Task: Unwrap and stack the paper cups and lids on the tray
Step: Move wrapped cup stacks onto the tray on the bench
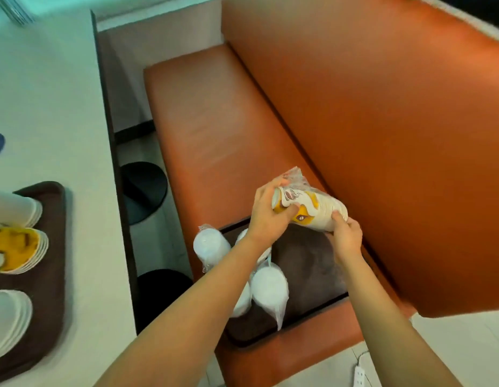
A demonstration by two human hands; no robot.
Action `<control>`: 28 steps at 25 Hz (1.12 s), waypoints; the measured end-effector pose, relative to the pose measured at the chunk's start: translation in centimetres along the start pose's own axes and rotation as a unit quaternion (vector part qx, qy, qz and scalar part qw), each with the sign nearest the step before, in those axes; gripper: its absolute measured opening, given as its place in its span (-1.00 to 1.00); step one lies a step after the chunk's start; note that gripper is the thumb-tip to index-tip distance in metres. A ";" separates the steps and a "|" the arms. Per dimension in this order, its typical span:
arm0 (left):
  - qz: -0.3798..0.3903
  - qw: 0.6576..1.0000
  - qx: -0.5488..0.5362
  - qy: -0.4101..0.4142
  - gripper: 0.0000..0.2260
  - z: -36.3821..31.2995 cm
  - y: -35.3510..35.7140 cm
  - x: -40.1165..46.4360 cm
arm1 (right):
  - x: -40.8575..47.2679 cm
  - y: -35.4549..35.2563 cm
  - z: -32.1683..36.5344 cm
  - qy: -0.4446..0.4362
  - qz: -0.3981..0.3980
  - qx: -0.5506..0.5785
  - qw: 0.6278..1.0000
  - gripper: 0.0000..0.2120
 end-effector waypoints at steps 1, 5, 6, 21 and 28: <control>-0.043 0.999 -0.020 0.016 -0.63 -2.2 -2.2 -0.4 | -2.7 0.9 2.1 -0.036 0.011 -0.014 0.999 -0.64; -0.167 0.977 -0.084 0.101 -0.71 -11.2 -10.6 -1.6 | -12.9 5.1 10.7 -0.177 0.052 -0.057 0.981 -0.80; -0.190 0.969 -0.096 0.122 -0.67 -13.3 -12.9 -2.3 | -16.0 6.4 12.4 -0.214 0.069 -0.067 0.972 -0.79; -0.497 0.832 -0.169 0.181 -0.65 -22.0 -49.6 -24.0 | -54.9 29.6 5.4 -0.491 0.263 -0.272 0.785 -0.38; -0.497 0.854 -0.018 0.152 -0.59 -20.6 -60.9 -27.3 | -57.5 39.1 -4.3 -0.407 0.305 -0.364 0.780 -0.27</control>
Point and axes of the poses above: each hand's wrist, its own x-axis towards the middle knuckle, its own y-axis out of the palm, z = x × y, the point moved 10 cm from there along x, towards the middle knuckle, and after that the axes turned 14 degrees about y, right-handed, at the moved point
